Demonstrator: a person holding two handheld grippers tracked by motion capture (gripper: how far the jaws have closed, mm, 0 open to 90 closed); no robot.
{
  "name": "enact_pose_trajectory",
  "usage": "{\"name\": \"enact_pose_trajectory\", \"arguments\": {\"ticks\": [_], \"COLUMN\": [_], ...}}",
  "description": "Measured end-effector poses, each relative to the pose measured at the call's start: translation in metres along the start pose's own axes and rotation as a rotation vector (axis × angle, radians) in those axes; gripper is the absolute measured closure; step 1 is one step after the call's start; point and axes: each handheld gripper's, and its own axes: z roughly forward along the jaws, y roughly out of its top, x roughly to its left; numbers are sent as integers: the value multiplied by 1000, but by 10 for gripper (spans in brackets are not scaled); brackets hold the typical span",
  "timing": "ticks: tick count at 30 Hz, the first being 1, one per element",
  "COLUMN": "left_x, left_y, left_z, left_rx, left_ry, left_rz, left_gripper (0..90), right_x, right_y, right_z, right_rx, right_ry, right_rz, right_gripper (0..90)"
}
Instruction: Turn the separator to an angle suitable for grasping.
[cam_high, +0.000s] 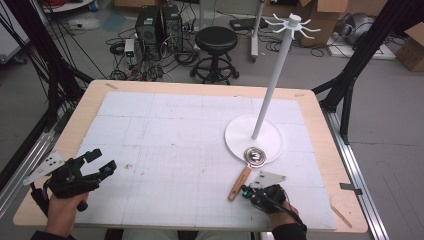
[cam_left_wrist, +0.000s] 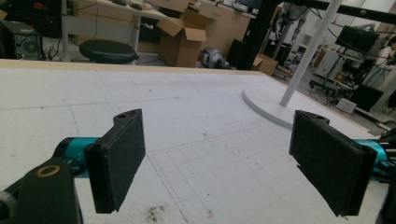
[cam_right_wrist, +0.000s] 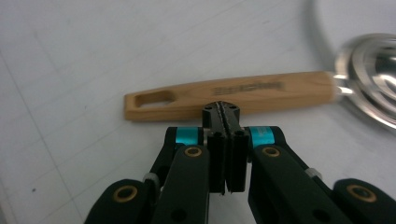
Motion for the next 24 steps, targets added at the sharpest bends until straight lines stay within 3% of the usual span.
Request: {"name": "enact_pose_trajectory", "arguments": {"ticks": [4, 7, 11, 13, 14, 15, 16, 17, 20, 21, 22, 23, 24], "left_x": [1, 1, 1, 2, 3, 5, 5, 6, 6, 5, 5, 4, 4], "left_y": [0, 0, -1, 0, 0, 0, 0, 0, 0, -1, -1, -1, -1], "left_z": [2, 2, 1, -2, -3, -3, -3, -2, -1, 0, 0, 0, -1], "left_rx": [5, 10, 3, -2, -6, -7, -7, -8, -1, -1, -1, 0, -1], "left_ry": [1, -7, 5, 5, 7, 11, 11, 11, 9, 2, 2, 3, 2], "left_rz": [-8, -1, -3, -7, -7, -16, -16, -24, -20, -18, -18, -16, -17], "left_gripper": [188, 188, 188, 189, 189, 189, 189, 189, 188, 189, 190, 189, 189], "right_x": [9, 22, 24, 5, 5, -18, -18, -36, -46, -47, -47, -46, -46], "right_y": [13, 36, 53, 62, 62, 63, 63, 62, 60, 57, 57, 52, 52], "right_z": [12, 34, 48, 41, 41, 34, 34, 31, 33, 39, 39, 45, 45], "right_rx": [-10, -23, -55, -110, -110, -99, -99, -51, -15, 34, 34, 86, 86], "right_ry": [24, 27, 37, -27, -27, -94, -94, -115, -98, -77, -77, -85, -85], "right_rz": [-23, -48, -24, 19, 19, 73, 73, 116, 131, 117, 117, 99, 99], "right_gripper": [895, 895, 895, 895, 895, 895, 895, 895, 895, 895, 895, 895, 895]}}
